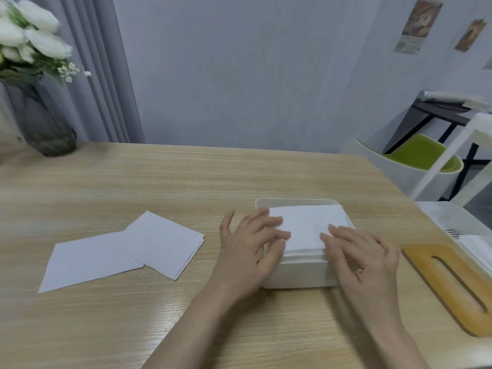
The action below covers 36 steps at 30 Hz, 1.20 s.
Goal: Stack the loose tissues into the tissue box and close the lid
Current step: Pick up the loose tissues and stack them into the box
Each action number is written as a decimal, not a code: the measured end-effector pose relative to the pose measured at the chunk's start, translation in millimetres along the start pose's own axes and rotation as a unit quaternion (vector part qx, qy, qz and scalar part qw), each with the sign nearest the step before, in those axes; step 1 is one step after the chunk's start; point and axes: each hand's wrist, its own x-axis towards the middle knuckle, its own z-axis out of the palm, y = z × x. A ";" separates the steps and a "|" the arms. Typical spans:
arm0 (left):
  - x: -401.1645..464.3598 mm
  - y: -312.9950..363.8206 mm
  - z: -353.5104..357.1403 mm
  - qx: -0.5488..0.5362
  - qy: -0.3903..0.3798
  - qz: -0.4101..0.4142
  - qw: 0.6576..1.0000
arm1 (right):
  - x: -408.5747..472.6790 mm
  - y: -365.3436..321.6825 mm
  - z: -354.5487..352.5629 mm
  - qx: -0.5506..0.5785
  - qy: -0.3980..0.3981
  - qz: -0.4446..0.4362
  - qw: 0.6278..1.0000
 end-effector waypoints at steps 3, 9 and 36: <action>3.8 -0.2 1.7 0.032 -0.015 0.001 0.999 | -5.3 3.8 4.8 -0.009 0.020 -0.003 1.000; 3.8 6.0 3.0 0.051 -0.042 -0.027 0.997 | -6.3 2.0 10.8 0.008 0.074 0.001 0.997; -65.7 -87.3 -132.5 0.041 0.144 -0.194 0.970 | -19.9 -143.6 87.4 0.242 -0.084 -0.108 0.960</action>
